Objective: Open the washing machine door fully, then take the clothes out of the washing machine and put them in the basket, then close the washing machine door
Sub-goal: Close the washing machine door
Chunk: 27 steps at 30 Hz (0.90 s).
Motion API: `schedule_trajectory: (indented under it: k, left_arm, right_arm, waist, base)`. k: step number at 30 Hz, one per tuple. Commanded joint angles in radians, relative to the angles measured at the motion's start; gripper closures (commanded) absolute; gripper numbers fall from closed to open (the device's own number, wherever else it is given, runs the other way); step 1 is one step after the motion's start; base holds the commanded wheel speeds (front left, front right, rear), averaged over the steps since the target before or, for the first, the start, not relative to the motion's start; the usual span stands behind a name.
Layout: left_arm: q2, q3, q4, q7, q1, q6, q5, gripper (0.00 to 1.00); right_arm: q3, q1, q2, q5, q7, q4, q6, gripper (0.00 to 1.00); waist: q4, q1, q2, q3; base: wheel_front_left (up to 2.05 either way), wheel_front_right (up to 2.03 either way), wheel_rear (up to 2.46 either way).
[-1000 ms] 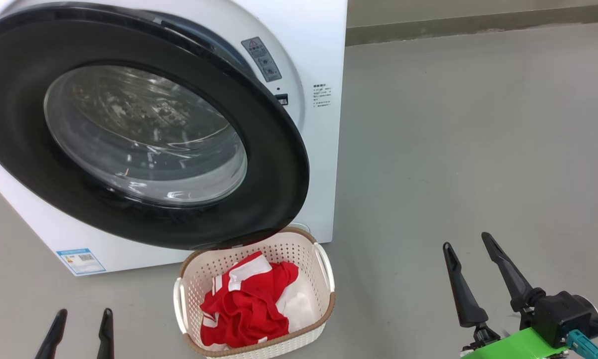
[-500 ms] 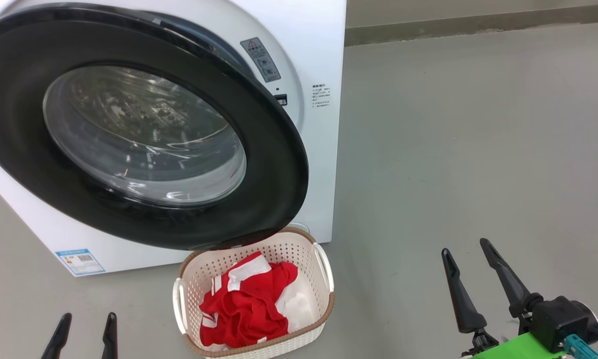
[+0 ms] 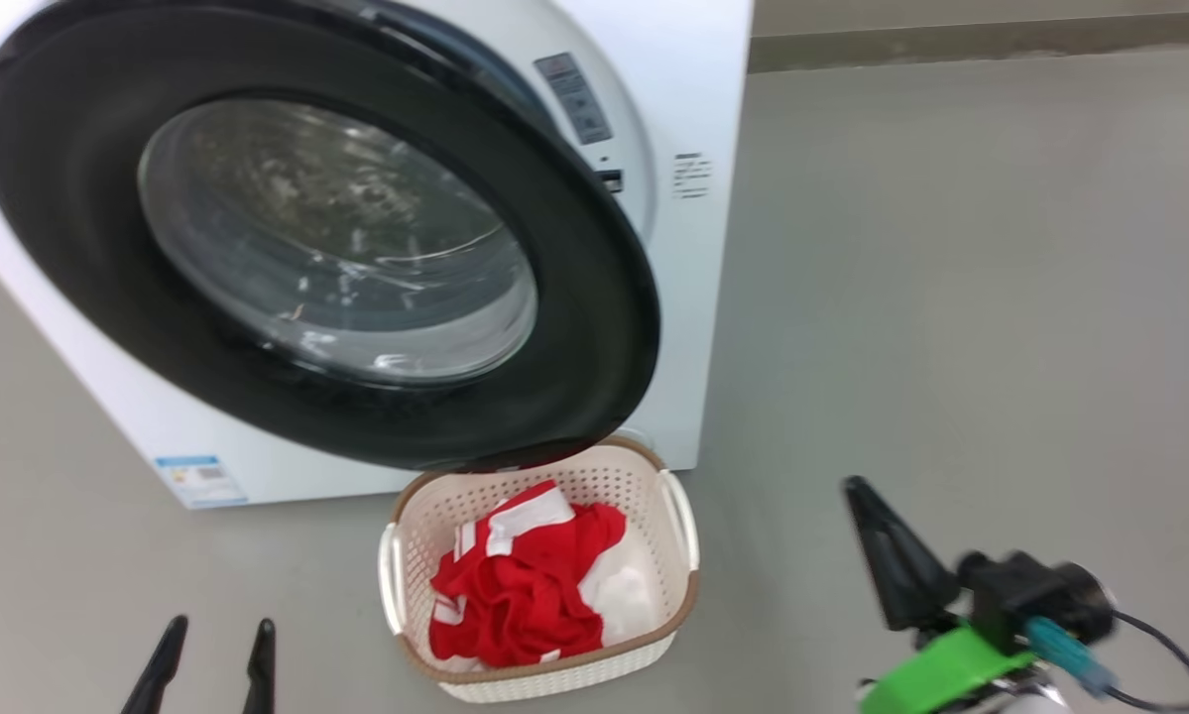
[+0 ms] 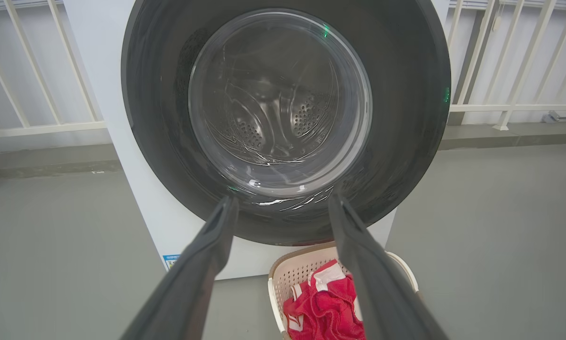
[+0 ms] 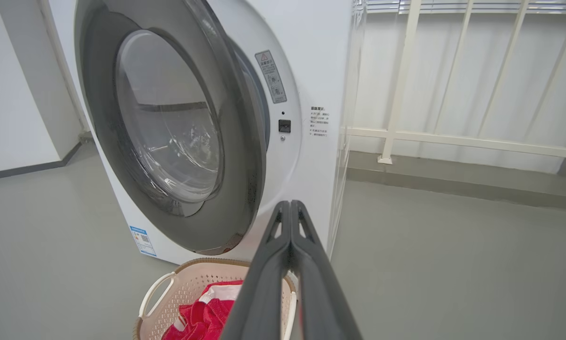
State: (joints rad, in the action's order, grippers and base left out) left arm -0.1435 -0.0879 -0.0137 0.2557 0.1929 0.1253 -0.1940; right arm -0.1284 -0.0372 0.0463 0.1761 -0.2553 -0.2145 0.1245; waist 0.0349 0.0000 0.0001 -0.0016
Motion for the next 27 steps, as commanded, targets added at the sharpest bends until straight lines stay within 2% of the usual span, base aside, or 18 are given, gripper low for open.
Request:
schedule_trajectory:
  k: [1,7,15,20,27]
  left_arm:
    - [-0.017,-0.019,0.022,0.006,-0.059,0.005,-0.001,0.00]
    - [-0.025,0.008,0.026,0.006,-0.096,0.005,-0.007,0.00]
    - [-0.022,0.090,0.001,0.006,-0.195,0.005,-0.093,0.00]
    - [-0.029,0.125,-0.013,0.006,-0.227,0.005,-0.111,0.00]
    - [-0.033,0.136,-0.024,0.006,-0.251,0.005,-0.124,0.00]
  right_arm:
    - [-0.070,-0.075,0.004,0.002,-0.006,-0.014,0.006,1.00]
    - [-0.180,-0.194,0.004,0.006,-0.006,-0.109,0.006,1.00]
    - [-0.289,-0.426,0.006,0.015,-0.006,-0.263,0.006,1.00]
    - [-0.297,-0.541,0.023,0.023,-0.006,-0.323,0.006,1.00]
    - [-0.242,-0.668,0.054,0.006,-0.006,-0.352,0.006,1.00]
  waist:
    - [0.042,0.0000,-0.0001,0.028]
    - [0.092,0.0000,-0.0001,0.082]
    - [0.187,0.0000,-0.0001,0.160]
    - [0.225,0.0000,-0.0001,0.194]
    - [0.253,0.0000,-0.0001,0.250]
  base:
    - [0.00,0.00,0.00]
    - [0.00,0.00,0.00]
    - [0.00,0.00,0.00]
    - [0.00,0.00,0.00]
    - [0.00,0.00,0.00]
